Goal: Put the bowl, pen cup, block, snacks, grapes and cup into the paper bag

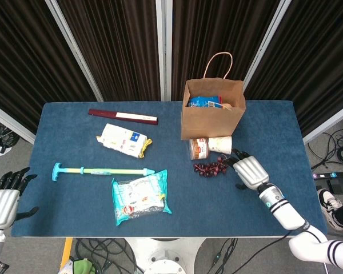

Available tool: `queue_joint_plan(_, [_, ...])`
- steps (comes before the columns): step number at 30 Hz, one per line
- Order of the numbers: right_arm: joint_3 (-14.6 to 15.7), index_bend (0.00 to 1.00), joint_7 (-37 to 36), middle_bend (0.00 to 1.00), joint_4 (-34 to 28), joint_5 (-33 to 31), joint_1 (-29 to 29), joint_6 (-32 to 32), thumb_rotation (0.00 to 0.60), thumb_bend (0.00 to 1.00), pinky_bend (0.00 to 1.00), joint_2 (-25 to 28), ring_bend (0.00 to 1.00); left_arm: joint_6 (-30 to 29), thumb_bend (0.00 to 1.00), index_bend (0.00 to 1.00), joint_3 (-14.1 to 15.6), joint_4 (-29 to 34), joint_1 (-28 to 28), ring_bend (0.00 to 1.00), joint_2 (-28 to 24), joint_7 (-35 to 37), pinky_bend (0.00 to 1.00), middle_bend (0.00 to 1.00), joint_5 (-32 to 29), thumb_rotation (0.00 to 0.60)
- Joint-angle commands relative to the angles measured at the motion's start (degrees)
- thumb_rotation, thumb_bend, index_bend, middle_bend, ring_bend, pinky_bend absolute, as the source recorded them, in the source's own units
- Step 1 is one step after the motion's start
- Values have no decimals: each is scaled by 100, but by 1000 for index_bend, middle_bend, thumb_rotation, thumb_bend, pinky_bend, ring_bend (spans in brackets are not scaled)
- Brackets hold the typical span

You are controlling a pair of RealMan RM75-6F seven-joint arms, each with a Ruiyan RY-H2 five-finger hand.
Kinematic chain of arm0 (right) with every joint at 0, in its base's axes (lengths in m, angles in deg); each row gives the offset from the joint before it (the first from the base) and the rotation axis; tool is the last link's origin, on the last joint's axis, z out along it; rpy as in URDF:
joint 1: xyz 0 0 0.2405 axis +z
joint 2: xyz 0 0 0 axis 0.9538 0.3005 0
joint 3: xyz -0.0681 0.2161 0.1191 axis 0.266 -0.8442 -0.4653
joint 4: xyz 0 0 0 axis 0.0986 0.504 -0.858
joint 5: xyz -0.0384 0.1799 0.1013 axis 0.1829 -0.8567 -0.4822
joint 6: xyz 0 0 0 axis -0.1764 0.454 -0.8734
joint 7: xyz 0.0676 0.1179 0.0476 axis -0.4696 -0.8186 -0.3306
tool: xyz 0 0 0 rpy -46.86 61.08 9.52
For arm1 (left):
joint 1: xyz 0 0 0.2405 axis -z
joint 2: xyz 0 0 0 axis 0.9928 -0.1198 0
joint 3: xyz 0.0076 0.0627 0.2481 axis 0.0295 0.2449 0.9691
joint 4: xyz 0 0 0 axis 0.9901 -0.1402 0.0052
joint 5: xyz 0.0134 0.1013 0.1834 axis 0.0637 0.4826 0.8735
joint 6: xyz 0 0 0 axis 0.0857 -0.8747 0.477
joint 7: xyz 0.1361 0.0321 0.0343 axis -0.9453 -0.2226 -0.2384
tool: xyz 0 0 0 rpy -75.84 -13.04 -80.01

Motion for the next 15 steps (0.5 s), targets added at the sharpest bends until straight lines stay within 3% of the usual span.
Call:
queue_joint_plan(1, [-35, 246, 206, 285, 443, -157, 154, -135, 600, 65, 210, -434, 47, 0, 4, 267, 2, -19, -6, 152, 7, 17, 112, 198, -7, 600])
queue_joint_plan(15, [-115, 245, 103, 302, 1564, -315, 393, -308, 600, 157, 207, -1418, 48, 48, 4, 267, 17, -103, -10, 152, 53, 87, 112, 198, -36, 600])
